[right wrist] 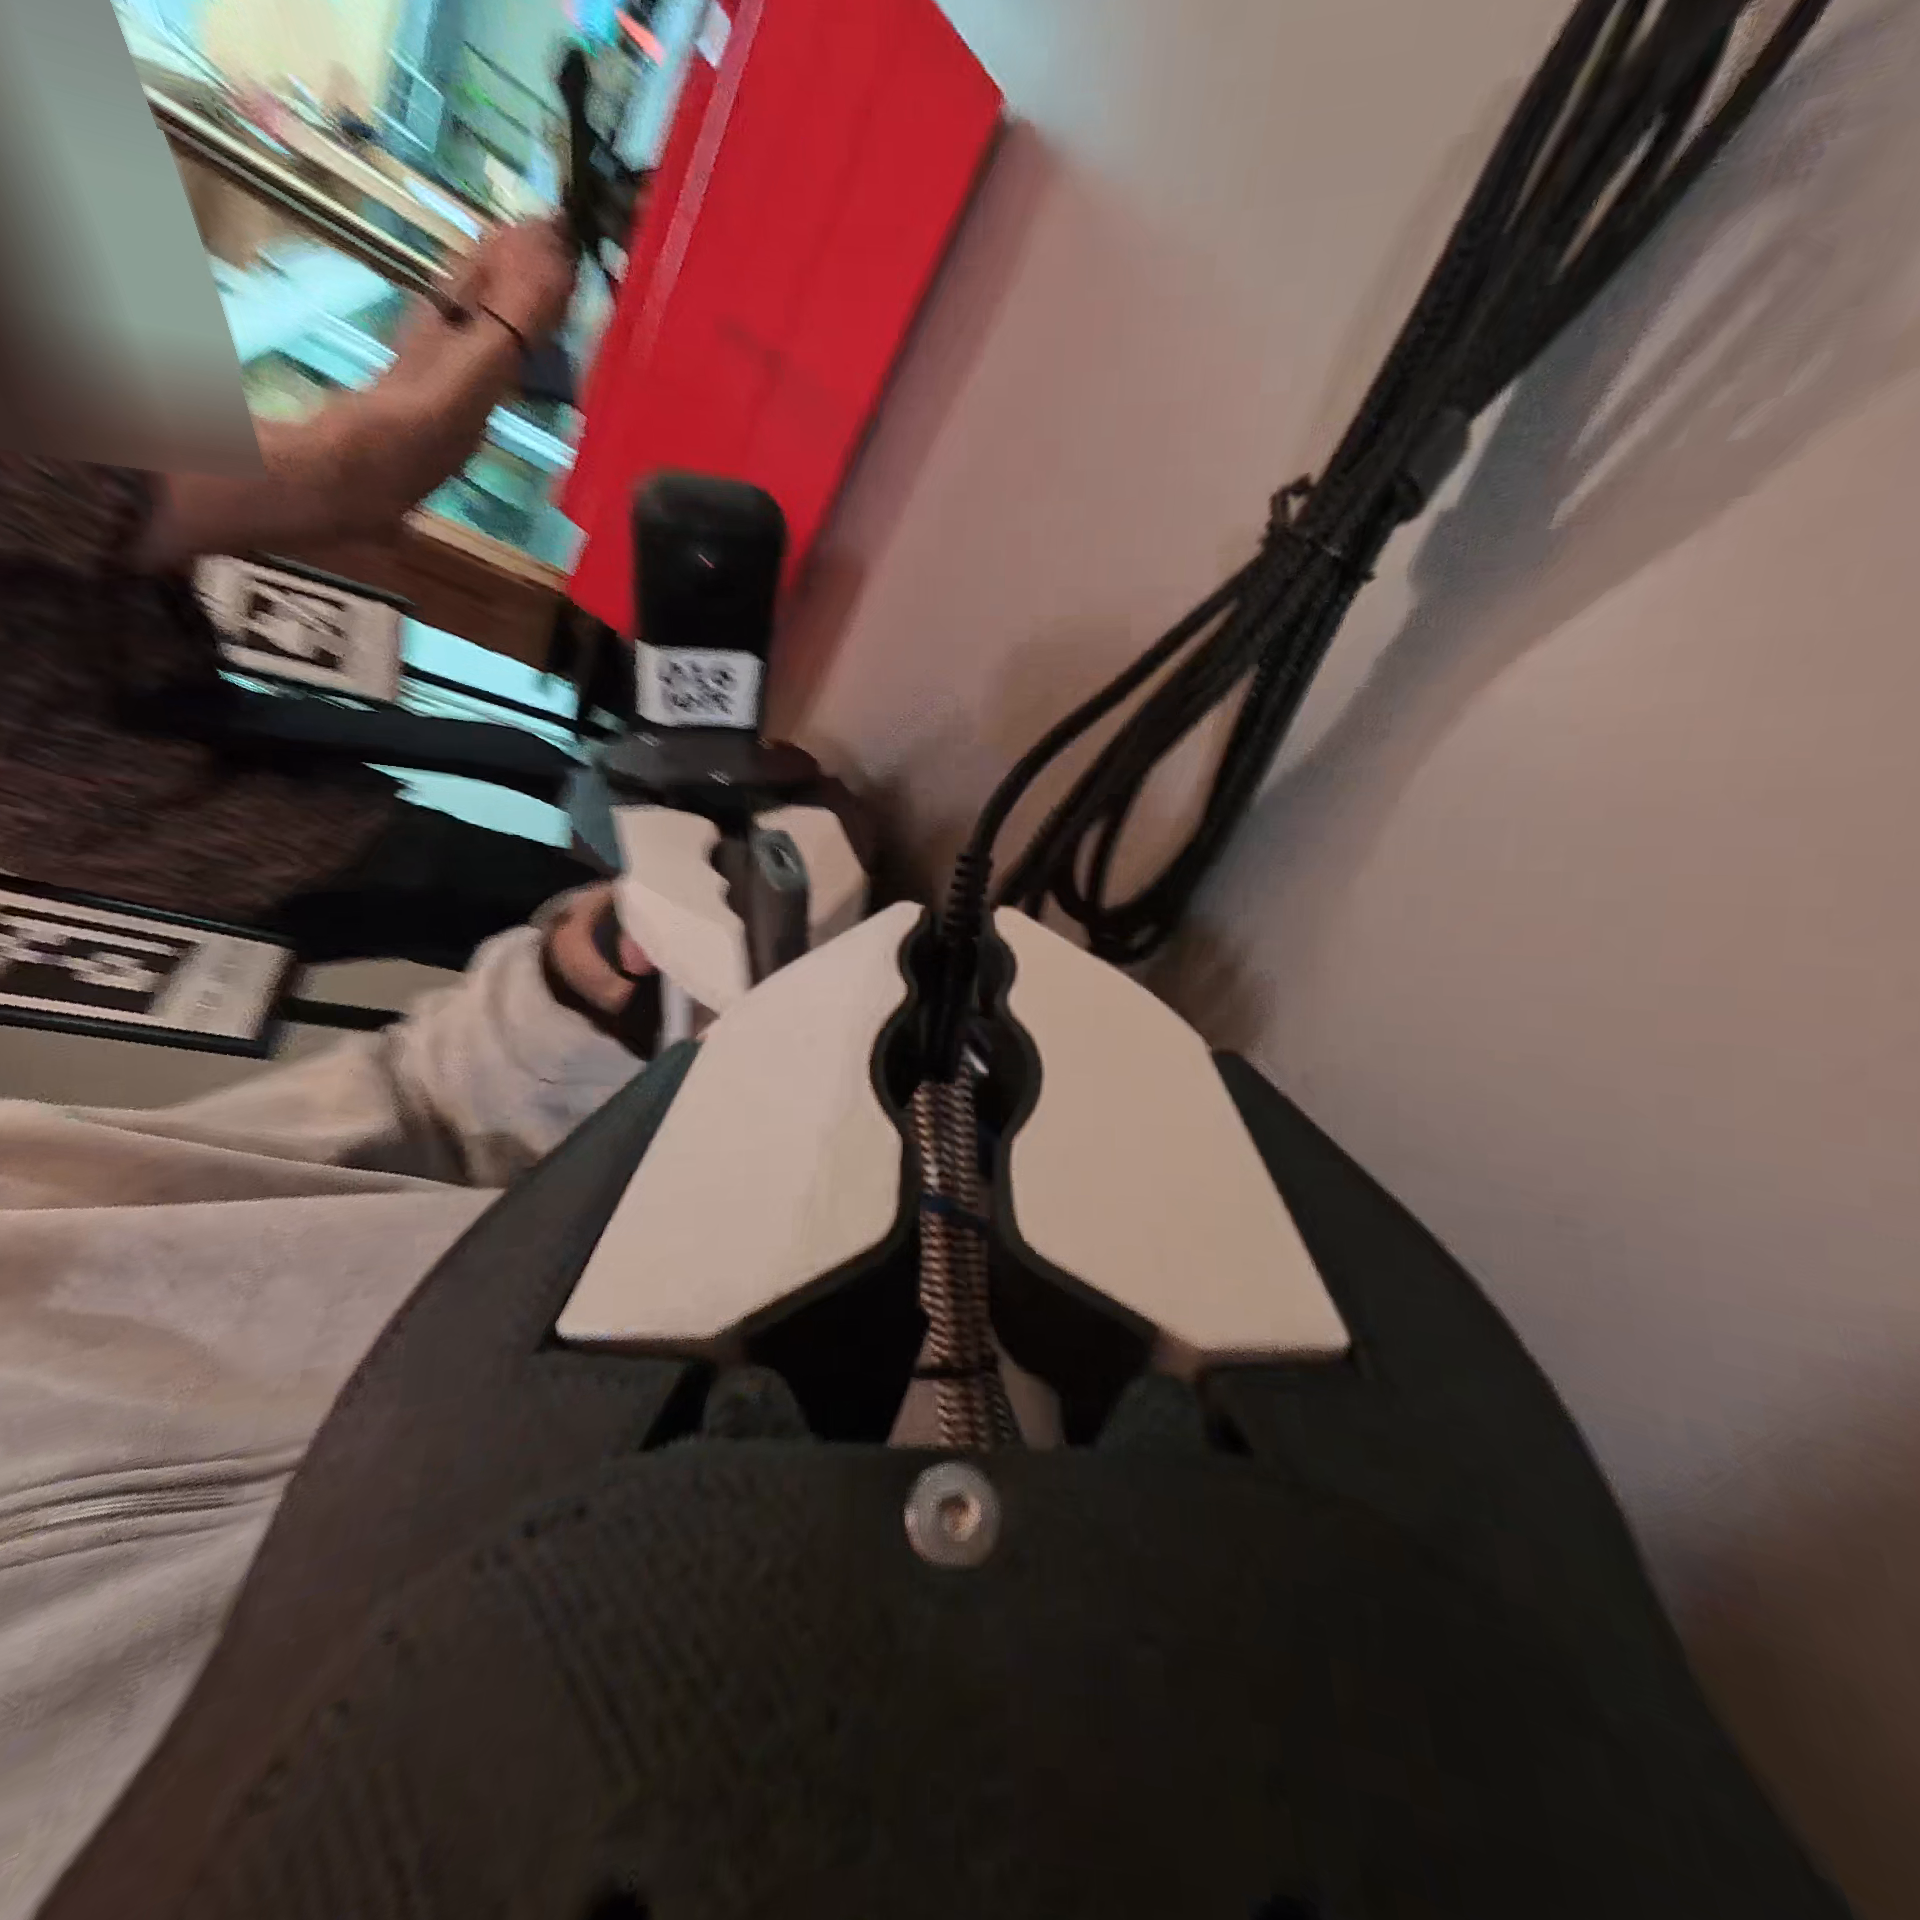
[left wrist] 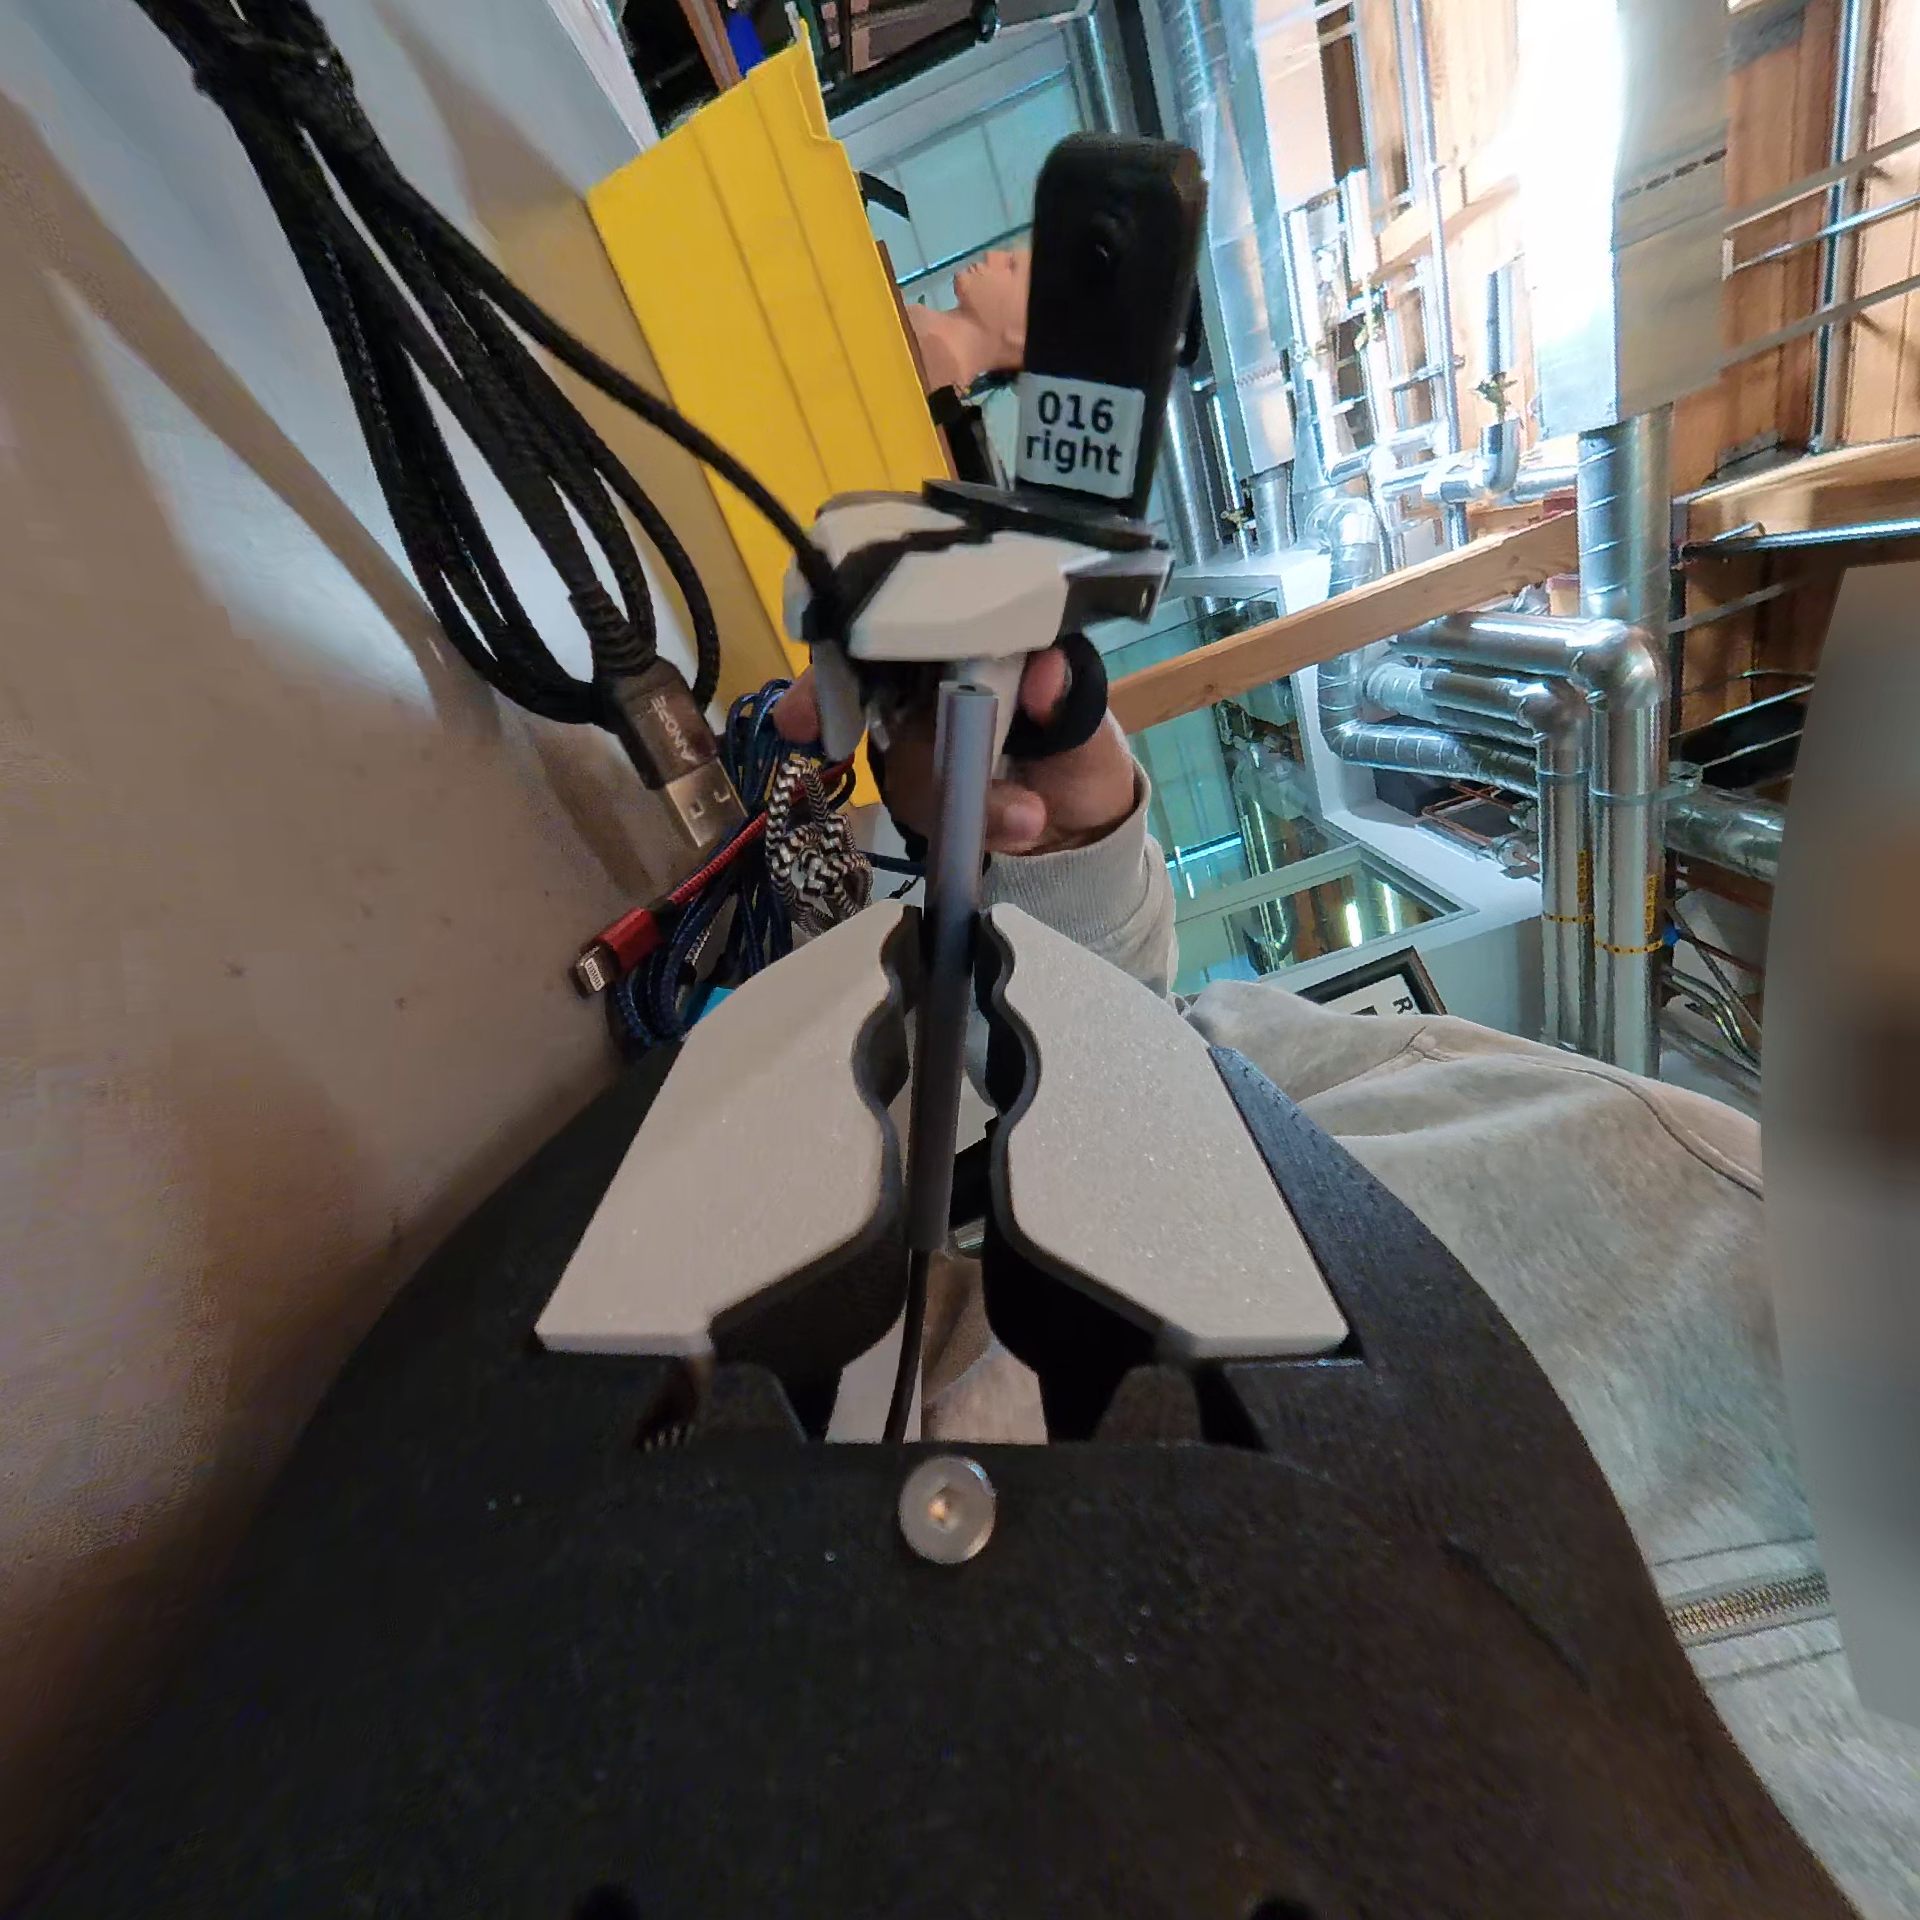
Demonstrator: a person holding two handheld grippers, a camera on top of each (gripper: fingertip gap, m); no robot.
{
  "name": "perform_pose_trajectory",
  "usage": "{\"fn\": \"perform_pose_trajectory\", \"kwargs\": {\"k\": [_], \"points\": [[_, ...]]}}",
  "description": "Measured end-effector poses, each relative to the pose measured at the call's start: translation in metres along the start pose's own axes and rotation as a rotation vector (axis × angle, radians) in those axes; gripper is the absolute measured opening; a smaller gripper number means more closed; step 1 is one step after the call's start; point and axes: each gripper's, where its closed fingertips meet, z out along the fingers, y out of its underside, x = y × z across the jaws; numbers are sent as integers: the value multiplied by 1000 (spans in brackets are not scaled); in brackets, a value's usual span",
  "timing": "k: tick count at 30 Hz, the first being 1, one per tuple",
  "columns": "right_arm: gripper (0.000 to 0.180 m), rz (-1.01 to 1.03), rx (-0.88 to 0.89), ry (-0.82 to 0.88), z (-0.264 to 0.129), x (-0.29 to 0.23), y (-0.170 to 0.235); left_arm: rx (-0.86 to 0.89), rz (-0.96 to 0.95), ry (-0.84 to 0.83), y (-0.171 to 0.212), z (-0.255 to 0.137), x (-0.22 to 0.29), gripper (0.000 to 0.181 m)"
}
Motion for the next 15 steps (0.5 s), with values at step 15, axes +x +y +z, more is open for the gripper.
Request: {"fn": "perform_pose_trajectory", "kwargs": {"k": [15], "points": [[27,45,-200,-193,-4,-17,31,-3,-8,7,0,0,0,8]]}}
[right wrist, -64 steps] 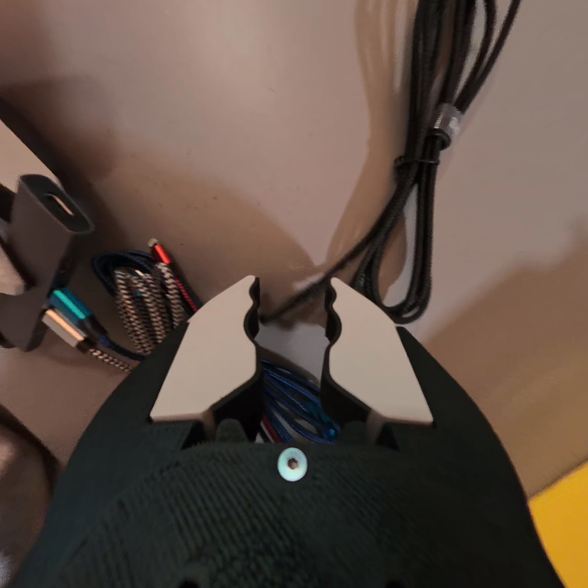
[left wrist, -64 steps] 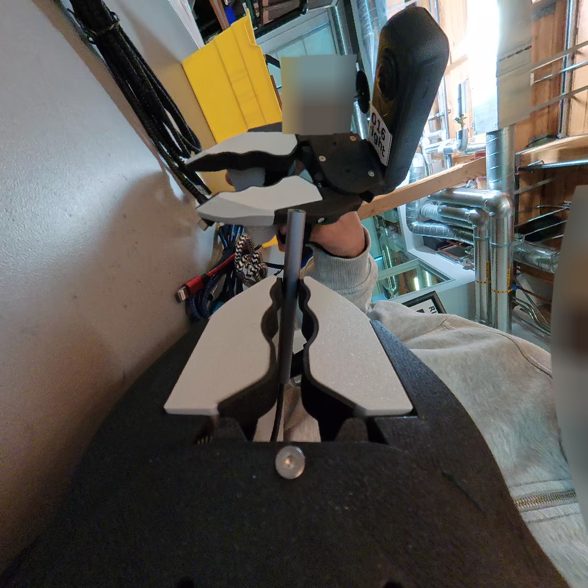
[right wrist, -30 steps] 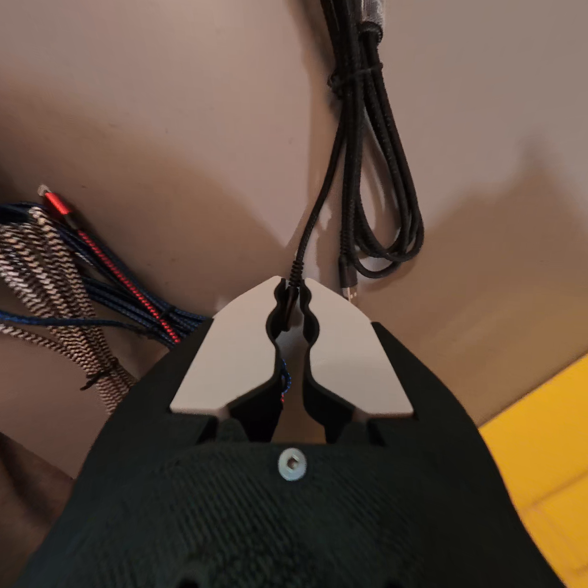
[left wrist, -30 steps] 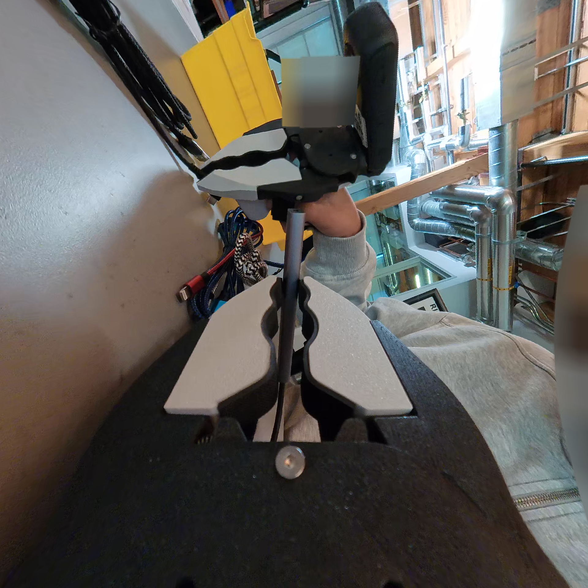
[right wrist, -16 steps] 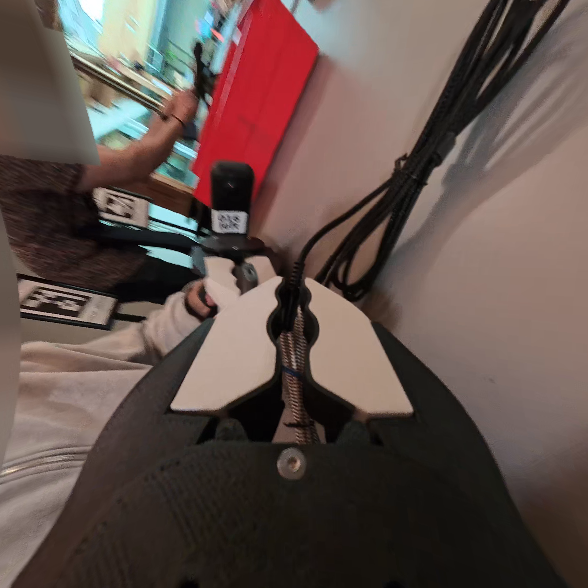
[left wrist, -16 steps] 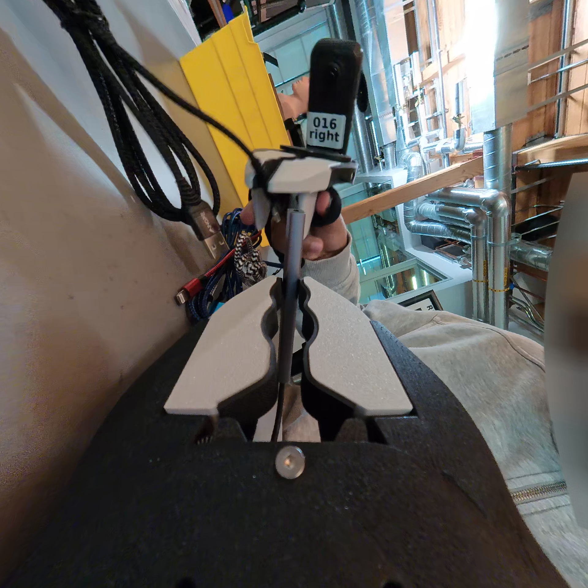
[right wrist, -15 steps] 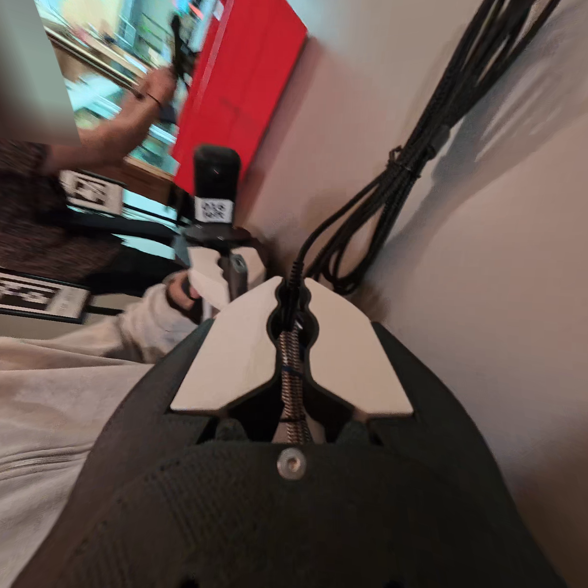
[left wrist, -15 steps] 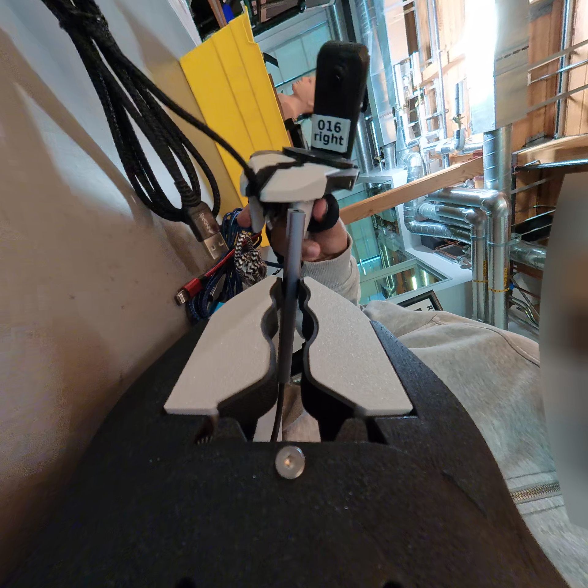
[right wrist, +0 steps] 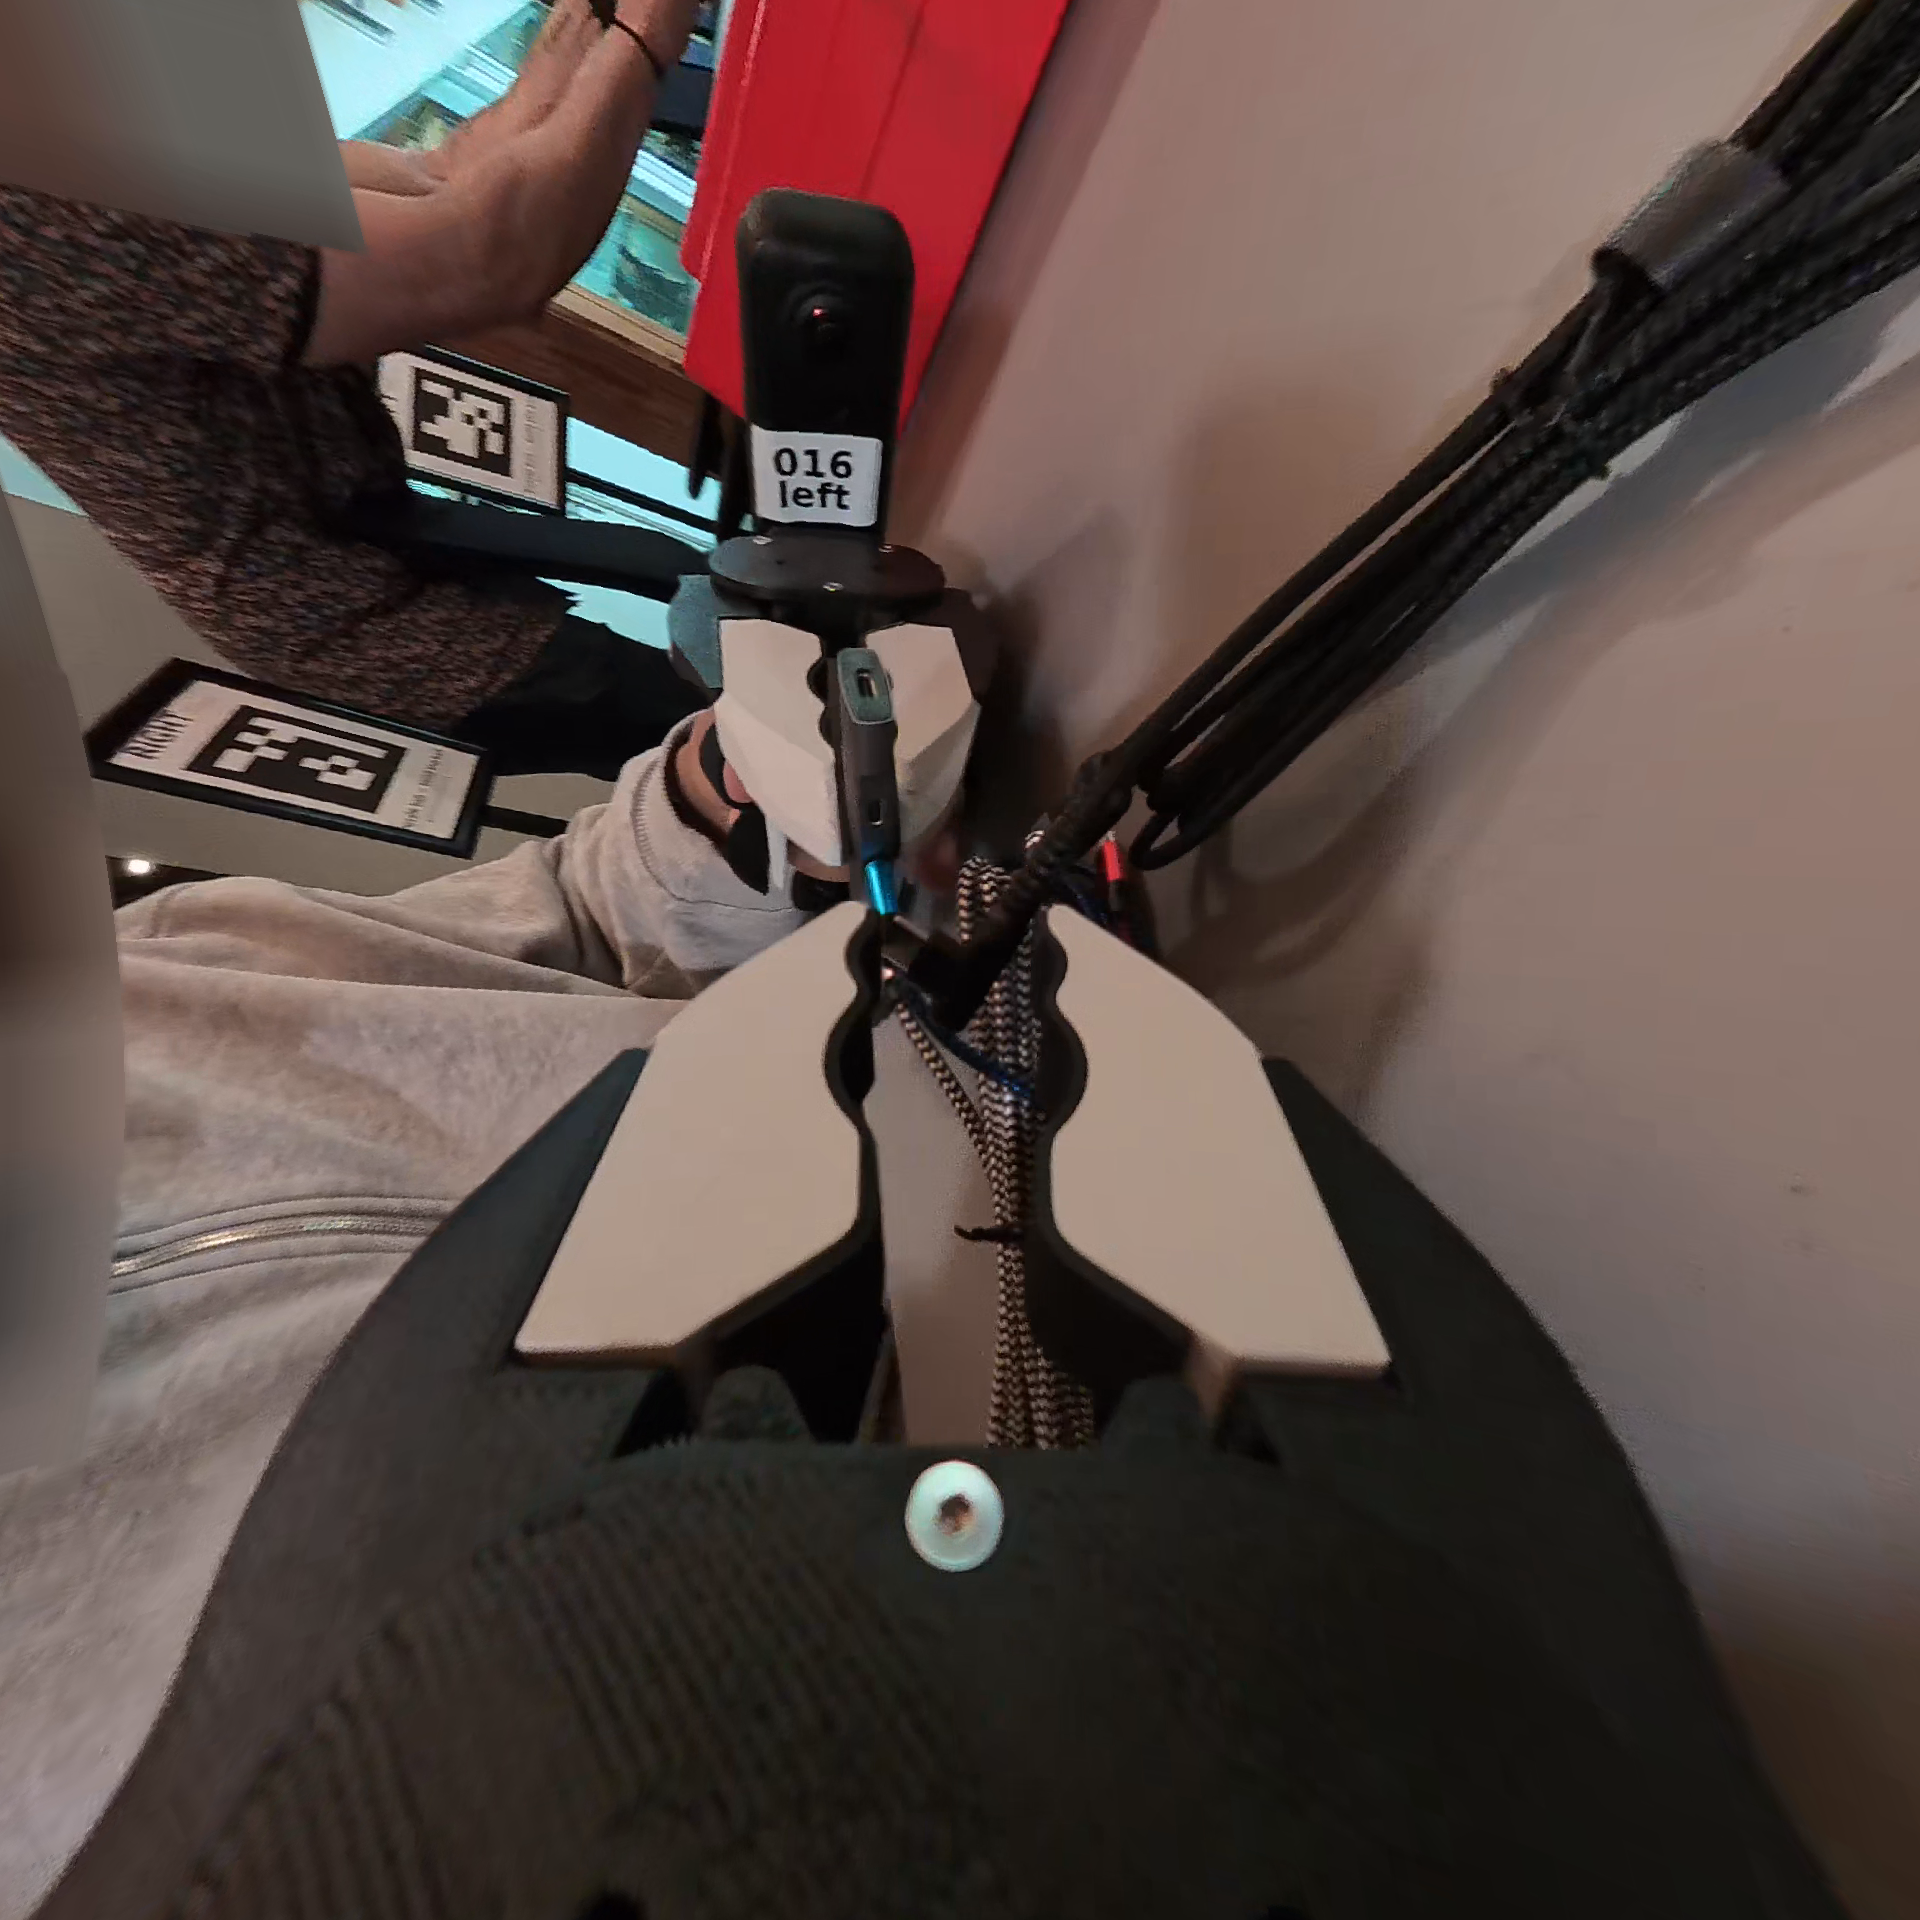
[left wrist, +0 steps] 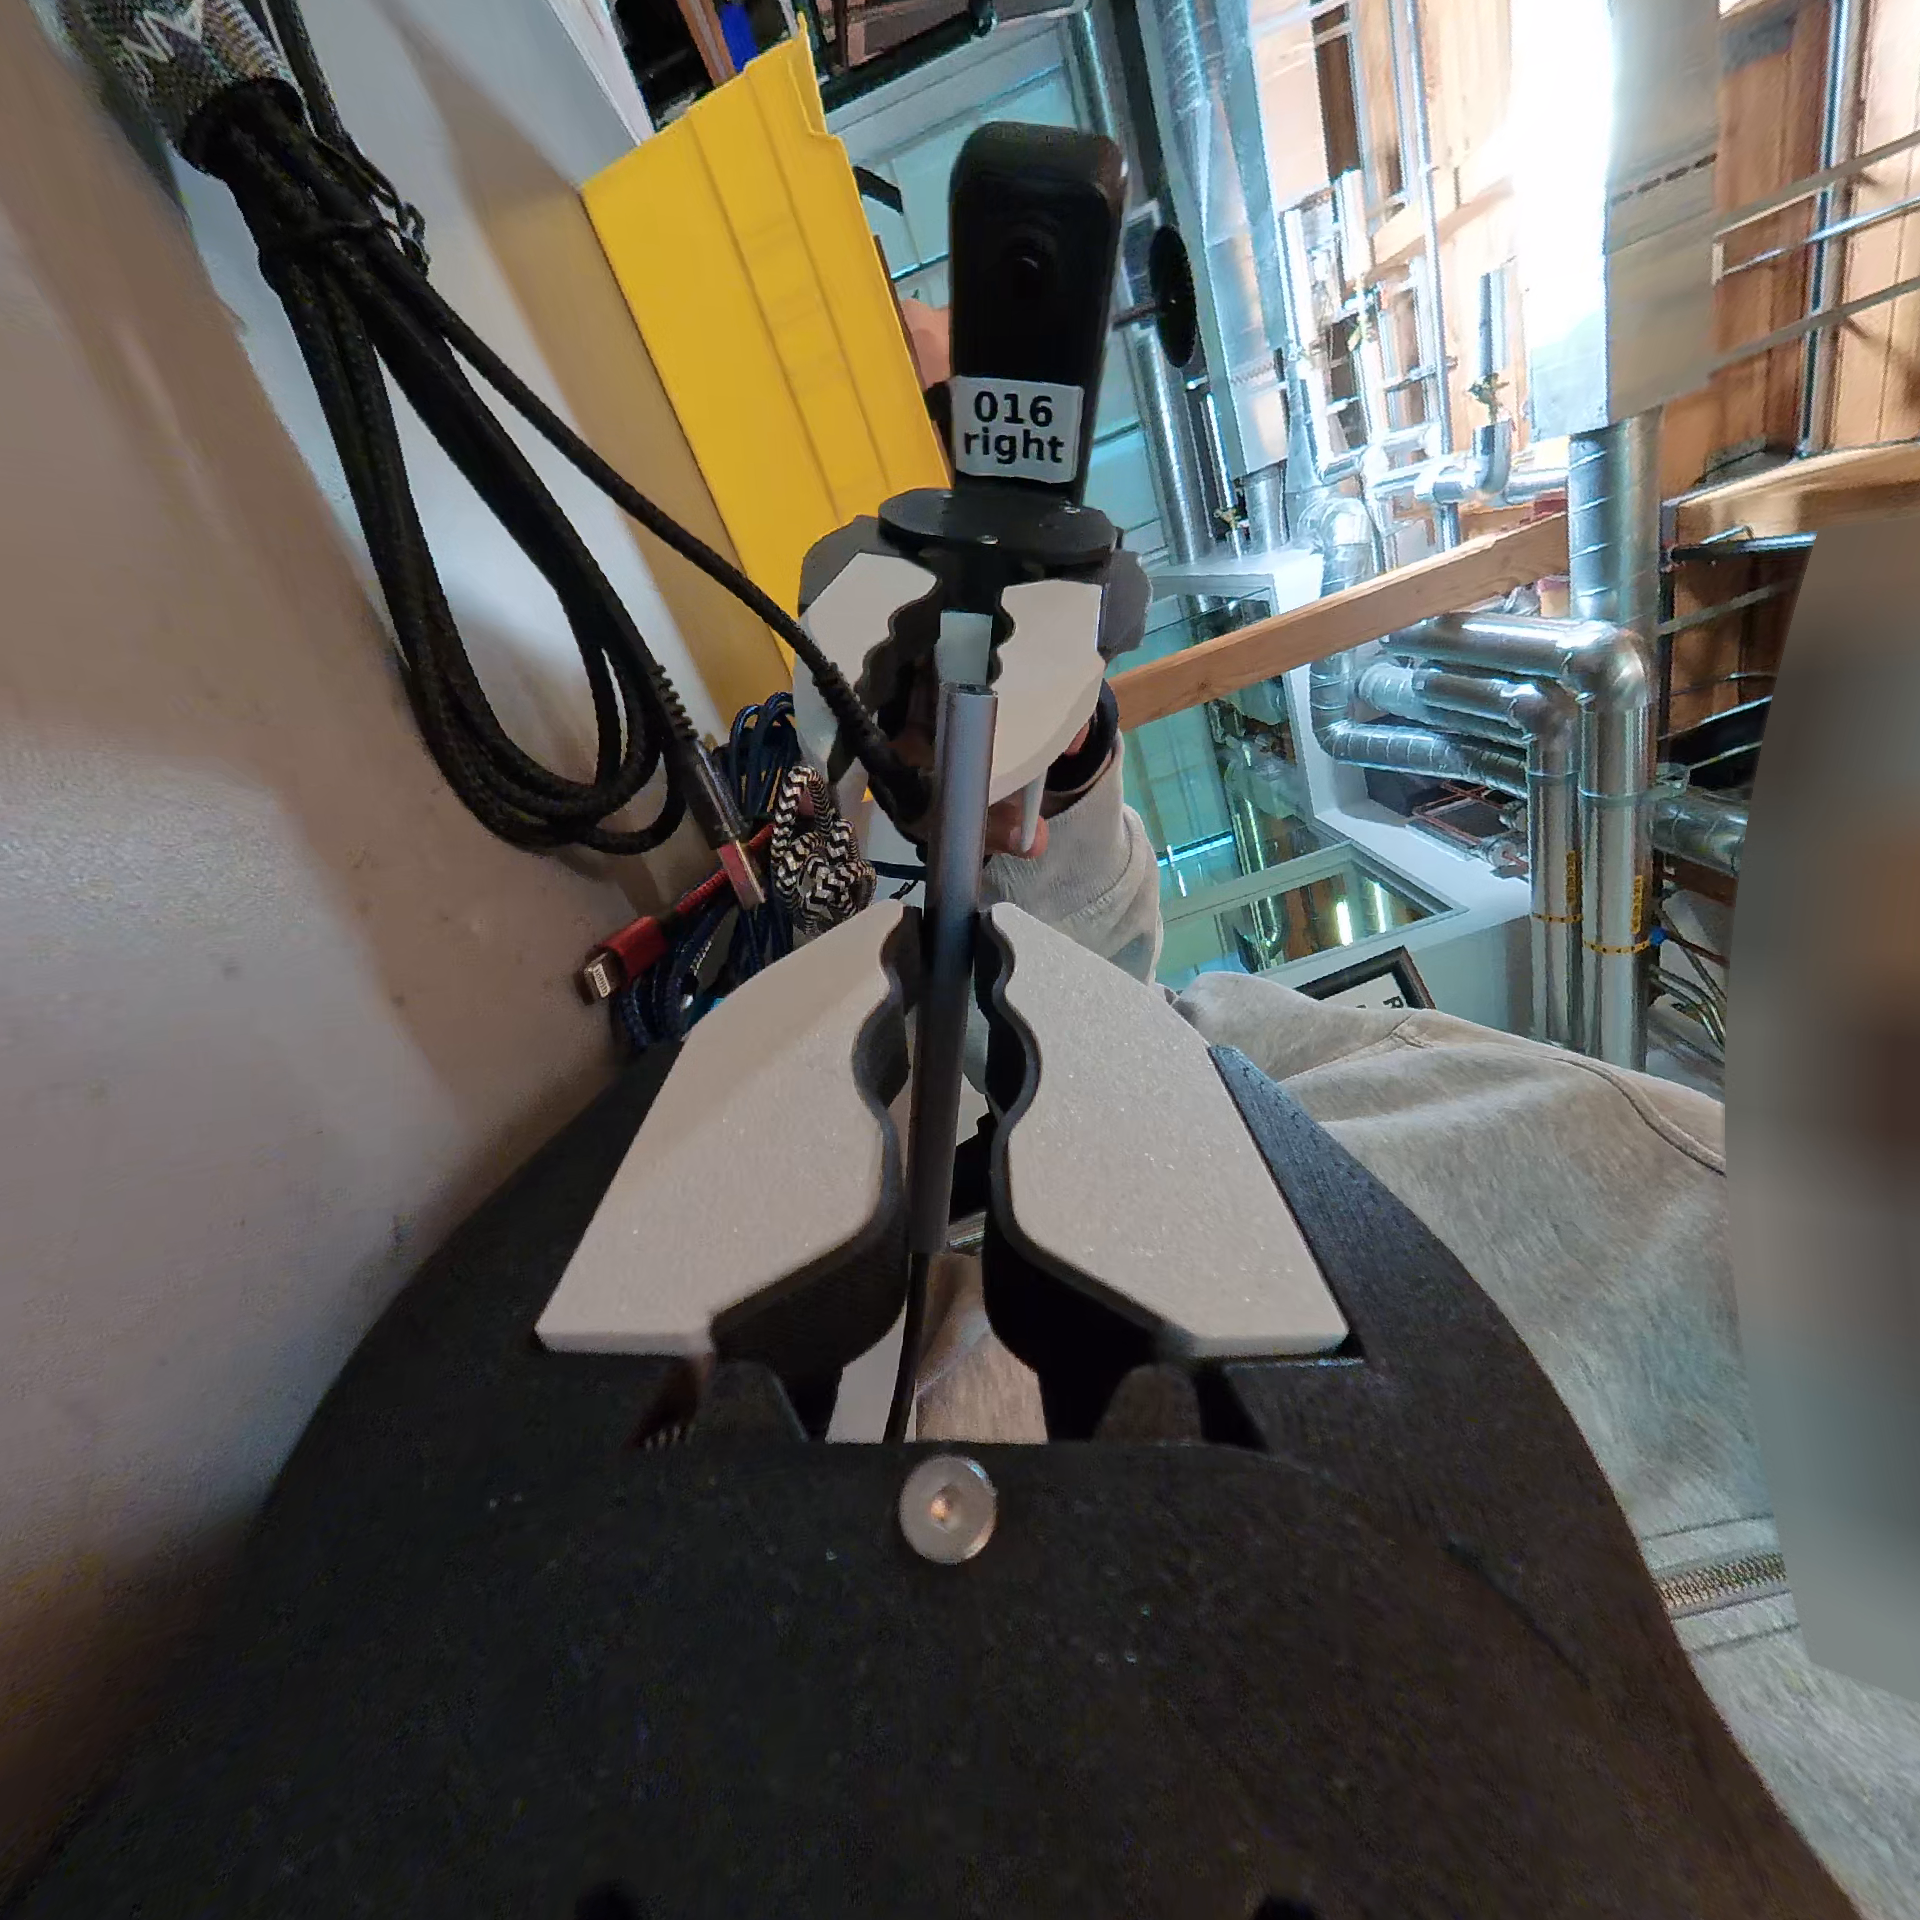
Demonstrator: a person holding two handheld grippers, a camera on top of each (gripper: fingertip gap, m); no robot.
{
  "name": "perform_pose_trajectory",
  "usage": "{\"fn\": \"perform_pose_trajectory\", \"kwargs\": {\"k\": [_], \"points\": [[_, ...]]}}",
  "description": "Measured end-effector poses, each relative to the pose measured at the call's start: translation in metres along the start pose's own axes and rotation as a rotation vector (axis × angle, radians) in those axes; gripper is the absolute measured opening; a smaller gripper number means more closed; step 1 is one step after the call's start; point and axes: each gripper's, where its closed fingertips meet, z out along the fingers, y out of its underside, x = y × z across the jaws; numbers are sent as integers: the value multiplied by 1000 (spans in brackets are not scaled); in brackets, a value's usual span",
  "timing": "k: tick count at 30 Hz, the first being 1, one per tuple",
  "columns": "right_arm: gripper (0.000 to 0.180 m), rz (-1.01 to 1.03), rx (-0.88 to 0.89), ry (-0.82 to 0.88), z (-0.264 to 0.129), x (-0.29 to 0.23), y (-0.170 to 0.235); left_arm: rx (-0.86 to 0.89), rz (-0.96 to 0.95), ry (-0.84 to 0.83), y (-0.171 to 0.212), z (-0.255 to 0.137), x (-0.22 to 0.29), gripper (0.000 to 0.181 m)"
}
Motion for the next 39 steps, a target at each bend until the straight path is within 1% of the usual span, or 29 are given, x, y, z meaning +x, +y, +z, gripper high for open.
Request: {"fn": "perform_pose_trajectory", "kwargs": {"k": [3,8,12,17,20,21,24,27,30,34,39], "points": [[28,20,5,-50,-1,-2,0,0,0,0,0,0,0,8],[28,14,4,-84,1,-5,1,-1,1,1,0,0,0,8],[26,-26,30,-43,4,-5,-5,-2,2,0,0,0,0,8],[24,-125,-31,108,12,2,2,-7,5,-4,1,0,0,8],[25,-178,-41,136,16,-2,2,-8,5,-6,1,1,0,8],[26,-191,-44,128,17,-4,3,-8,6,-7,1,1,0,8],[44,-155,-56,46,19,-11,7,-13,8,-10,2,1,-1,8],[52,-79,-31,-71,16,-18,6,-17,11,-13,3,1,-1,9],[49,-27,-11,-166,11,-20,5,-17,13,-14,3,1,-1,9],[28,-63,-18,-163,10,-16,7,-17,13,-15,3,1,-1,9],[25,-117,15,-174,9,-20,2,-16,13,-13,3,1,-1,9]]}}
